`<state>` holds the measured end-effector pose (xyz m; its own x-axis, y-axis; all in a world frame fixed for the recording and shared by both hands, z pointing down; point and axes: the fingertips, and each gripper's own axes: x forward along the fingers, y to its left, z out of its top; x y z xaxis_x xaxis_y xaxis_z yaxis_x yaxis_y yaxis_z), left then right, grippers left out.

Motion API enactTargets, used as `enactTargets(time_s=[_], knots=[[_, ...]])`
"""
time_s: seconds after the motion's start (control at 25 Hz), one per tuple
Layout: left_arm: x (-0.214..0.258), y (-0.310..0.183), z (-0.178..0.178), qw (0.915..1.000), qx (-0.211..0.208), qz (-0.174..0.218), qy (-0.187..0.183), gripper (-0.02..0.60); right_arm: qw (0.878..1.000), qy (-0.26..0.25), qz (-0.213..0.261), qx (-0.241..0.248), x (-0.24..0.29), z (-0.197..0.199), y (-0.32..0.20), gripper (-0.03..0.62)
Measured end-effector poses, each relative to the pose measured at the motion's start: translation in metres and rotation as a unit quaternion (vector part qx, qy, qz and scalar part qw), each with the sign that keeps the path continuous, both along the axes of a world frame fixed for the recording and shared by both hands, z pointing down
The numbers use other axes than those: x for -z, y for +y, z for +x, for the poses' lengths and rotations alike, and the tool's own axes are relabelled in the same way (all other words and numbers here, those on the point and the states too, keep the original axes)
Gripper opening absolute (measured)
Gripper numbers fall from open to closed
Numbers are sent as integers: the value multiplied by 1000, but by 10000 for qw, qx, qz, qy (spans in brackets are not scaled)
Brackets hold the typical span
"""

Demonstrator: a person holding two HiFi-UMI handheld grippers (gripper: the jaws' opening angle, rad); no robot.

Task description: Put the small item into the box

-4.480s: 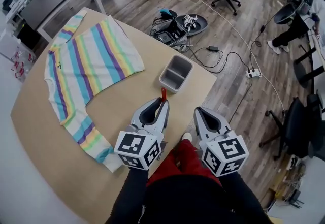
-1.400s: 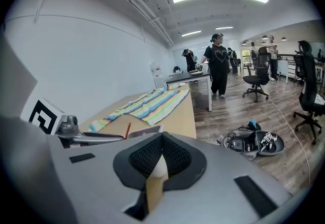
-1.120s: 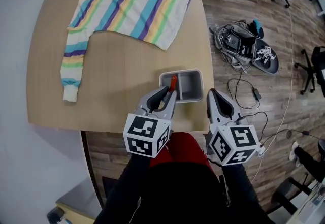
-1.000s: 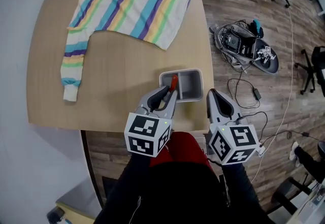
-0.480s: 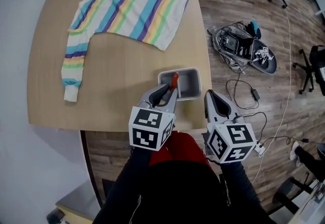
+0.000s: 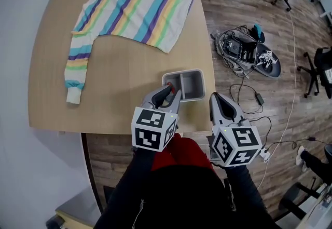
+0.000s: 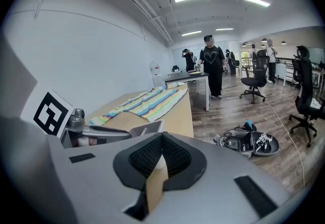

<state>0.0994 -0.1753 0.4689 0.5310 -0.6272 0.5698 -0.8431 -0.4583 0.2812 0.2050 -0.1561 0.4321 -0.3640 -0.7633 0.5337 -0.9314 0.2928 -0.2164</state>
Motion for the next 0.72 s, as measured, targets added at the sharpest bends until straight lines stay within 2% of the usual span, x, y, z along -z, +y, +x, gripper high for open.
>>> enactTargets(time_s=[0.72], knots=[[40, 0, -12, 9983, 126, 573, 29, 12, 9987, -50, 502, 96, 36, -13, 6, 8]])
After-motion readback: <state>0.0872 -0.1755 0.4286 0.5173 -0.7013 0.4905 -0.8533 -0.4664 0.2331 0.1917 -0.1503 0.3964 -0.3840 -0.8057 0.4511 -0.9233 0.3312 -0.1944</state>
